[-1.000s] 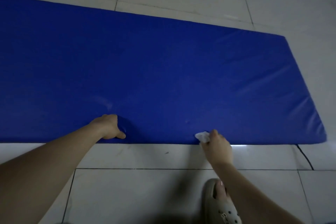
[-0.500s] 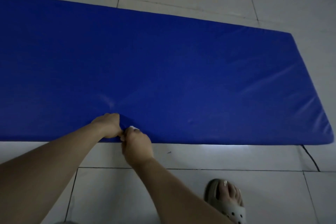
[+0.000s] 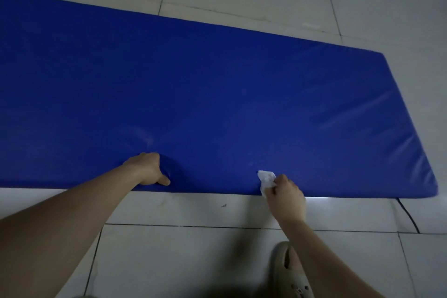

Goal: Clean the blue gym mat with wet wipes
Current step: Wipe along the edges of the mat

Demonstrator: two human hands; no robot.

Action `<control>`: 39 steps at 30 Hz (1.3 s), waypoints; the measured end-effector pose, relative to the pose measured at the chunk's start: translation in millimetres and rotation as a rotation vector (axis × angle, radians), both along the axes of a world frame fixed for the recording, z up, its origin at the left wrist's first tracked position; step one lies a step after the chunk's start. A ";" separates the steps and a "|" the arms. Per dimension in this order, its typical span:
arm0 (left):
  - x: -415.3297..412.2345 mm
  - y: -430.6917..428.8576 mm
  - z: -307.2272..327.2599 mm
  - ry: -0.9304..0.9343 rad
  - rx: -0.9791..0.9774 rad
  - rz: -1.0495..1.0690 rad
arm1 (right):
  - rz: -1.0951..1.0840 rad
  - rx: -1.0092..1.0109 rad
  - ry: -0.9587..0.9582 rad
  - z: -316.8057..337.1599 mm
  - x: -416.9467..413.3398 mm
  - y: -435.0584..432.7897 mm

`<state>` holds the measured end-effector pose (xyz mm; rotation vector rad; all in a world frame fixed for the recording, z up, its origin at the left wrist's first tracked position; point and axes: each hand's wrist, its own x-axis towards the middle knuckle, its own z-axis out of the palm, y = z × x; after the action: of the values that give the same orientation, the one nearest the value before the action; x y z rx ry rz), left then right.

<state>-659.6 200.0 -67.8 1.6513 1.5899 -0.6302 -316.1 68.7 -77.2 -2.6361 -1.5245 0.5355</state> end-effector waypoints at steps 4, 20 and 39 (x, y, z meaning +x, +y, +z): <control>0.9 -1.5 0.1 0.023 -0.003 -0.003 | 0.060 -0.090 -0.011 3.7 -42.4 17.1; 3.5 1.1 3.6 0.010 -0.015 0.011 | 0.455 0.010 -0.010 1.6 -118.8 35.7; 175.6 -62.1 11.3 0.167 0.492 -0.673 | 0.031 -0.057 0.217 13.8 -13.8 3.3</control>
<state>-484.0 137.8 -56.5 2.6072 1.3473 -0.7581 -329.8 72.0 -63.3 -2.4995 -1.5069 0.8486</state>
